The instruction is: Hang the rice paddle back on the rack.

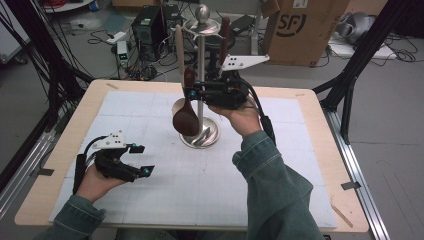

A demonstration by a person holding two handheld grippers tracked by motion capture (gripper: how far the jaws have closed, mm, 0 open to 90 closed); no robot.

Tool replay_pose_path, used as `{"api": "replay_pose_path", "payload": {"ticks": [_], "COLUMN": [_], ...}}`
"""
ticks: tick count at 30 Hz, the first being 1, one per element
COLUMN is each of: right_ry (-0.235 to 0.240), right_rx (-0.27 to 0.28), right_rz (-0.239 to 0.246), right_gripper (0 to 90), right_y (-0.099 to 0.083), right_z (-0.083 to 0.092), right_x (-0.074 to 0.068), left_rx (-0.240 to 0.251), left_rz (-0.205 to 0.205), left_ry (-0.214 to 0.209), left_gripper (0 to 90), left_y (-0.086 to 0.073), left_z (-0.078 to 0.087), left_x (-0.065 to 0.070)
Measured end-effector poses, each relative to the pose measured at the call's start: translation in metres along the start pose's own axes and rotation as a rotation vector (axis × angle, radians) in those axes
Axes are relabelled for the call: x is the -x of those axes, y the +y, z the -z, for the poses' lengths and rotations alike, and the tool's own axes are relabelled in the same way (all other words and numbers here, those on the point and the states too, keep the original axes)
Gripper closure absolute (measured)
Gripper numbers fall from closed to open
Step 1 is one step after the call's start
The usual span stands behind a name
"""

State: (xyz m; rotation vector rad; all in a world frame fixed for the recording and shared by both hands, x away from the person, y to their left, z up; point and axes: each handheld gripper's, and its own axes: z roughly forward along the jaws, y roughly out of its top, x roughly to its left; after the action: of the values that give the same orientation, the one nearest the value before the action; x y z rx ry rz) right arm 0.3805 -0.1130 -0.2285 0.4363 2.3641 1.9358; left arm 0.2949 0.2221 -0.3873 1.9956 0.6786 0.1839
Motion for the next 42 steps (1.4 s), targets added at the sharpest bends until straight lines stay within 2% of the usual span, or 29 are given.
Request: {"api": "replay_pose_path", "payload": {"ticks": [14, 19, 22, 27, 42], "right_ry": [-0.010, -0.016, -0.024, -0.033, -0.067], "right_rx": [0.004, 0.005, 0.009, 0.020, 0.006], "right_rz": [0.020, 0.022, 0.018, 0.021, 0.013], "right_gripper": [76.3, 76.4, 76.3, 76.4, 76.3], "right_y": [0.028, 0.036, 0.039, 0.044, 0.054], "right_z": [0.003, 0.003, 0.004, 0.006, 0.006], "right_x": [0.005, 0.008, 0.010, 0.012, 0.022], "left_rx": [0.009, 0.003, 0.013, 0.009, 0.009], "left_rz": [0.021, 0.010, 0.025, 0.017, 0.020], "left_ry": [0.006, 0.008, 0.014, 0.018, 0.015], "left_gripper": [17.3, 17.1, 17.1, 17.1, 16.9], "left_y": [-0.002, -0.003, -0.003, -0.003, -0.003], "left_z": [0.003, 0.004, 0.003, 0.004, 0.004], "left_x": [-0.002, -0.003, -0.002, -0.003, -0.003]}}
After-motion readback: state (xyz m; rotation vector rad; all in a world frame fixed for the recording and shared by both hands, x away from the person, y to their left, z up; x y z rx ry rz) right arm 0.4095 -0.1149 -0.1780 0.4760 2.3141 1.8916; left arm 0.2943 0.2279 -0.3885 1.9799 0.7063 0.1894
